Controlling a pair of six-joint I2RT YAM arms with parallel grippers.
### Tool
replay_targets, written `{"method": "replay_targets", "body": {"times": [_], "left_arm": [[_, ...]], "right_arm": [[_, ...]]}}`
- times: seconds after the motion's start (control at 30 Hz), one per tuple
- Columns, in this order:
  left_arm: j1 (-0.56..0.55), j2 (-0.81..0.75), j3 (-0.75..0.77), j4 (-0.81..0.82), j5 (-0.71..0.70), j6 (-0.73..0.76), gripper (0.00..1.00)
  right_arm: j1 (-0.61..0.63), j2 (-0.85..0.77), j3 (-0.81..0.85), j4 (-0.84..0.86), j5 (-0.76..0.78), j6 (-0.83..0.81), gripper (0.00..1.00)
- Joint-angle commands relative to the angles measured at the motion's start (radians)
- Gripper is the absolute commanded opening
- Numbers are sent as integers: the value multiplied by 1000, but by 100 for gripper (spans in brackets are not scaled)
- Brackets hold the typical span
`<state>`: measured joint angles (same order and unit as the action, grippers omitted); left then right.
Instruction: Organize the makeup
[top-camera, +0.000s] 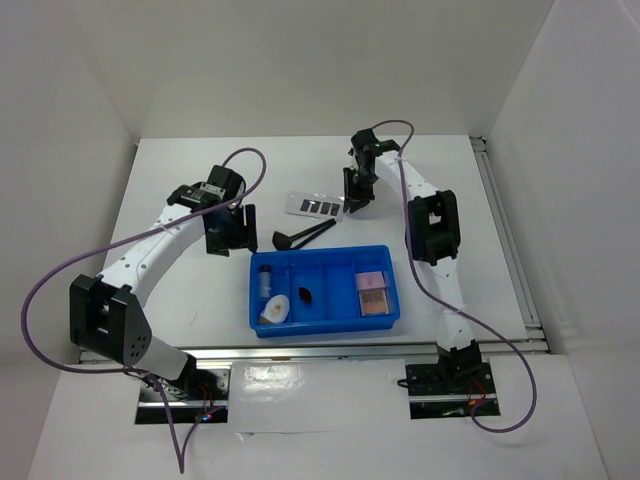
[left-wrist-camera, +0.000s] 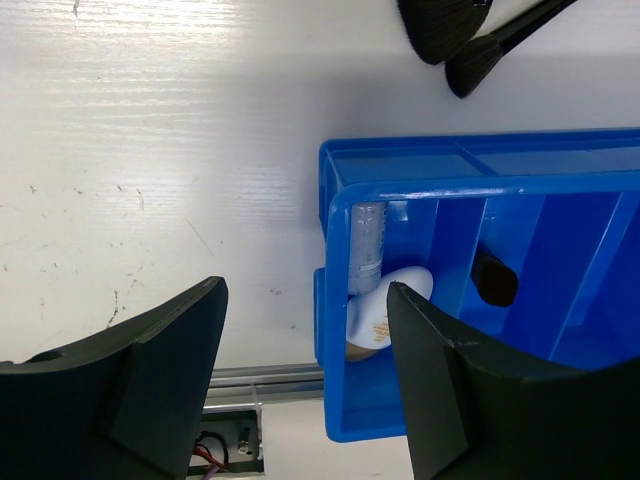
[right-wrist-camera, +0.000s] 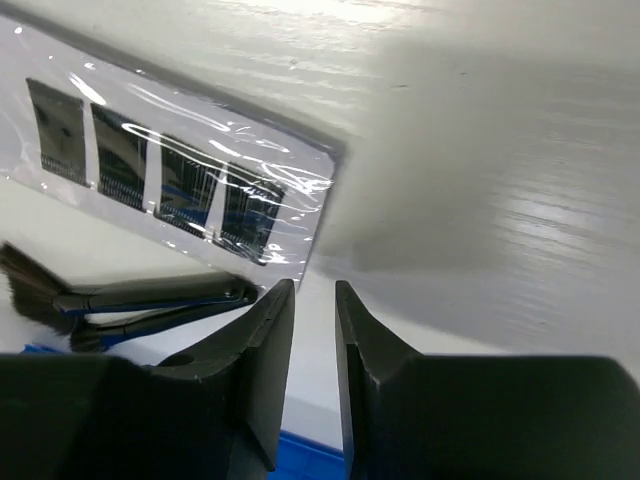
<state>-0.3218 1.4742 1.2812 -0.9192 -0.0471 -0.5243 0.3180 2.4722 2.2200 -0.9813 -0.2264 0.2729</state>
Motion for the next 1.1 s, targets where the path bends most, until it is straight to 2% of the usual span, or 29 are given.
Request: {"method": "replay_targets", "body": {"times": [0.0, 0.03, 0.2, 0.23, 0.33, 0.5, 0.7, 0.83, 1.07], "left_arm": [[6, 6, 43, 3, 3, 14, 78], [6, 6, 43, 3, 3, 14, 78], [6, 6, 43, 3, 3, 14, 78], [6, 6, 43, 3, 3, 14, 78], [6, 6, 43, 3, 3, 14, 78], [6, -3, 33, 3, -7, 23, 78], [6, -34, 15, 3, -16, 32, 78], [15, -45, 4, 3, -16, 43, 78], [24, -63, -5, 12, -25, 63, 78]], "right_arm": [[26, -38, 23, 32, -25, 17, 31], [26, -70, 11, 32, -40, 17, 33], [49, -150, -111, 40, -128, 75, 74], [49, -150, -111, 29, -128, 86, 76], [76, -160, -127, 6, -105, 164, 76], [108, -199, -198, 101, -162, 330, 69], [144, -96, -122, 72, -117, 466, 70], [144, -50, -111, 99, -126, 541, 71], [153, -32, -132, 130, -36, 618, 70]]}}
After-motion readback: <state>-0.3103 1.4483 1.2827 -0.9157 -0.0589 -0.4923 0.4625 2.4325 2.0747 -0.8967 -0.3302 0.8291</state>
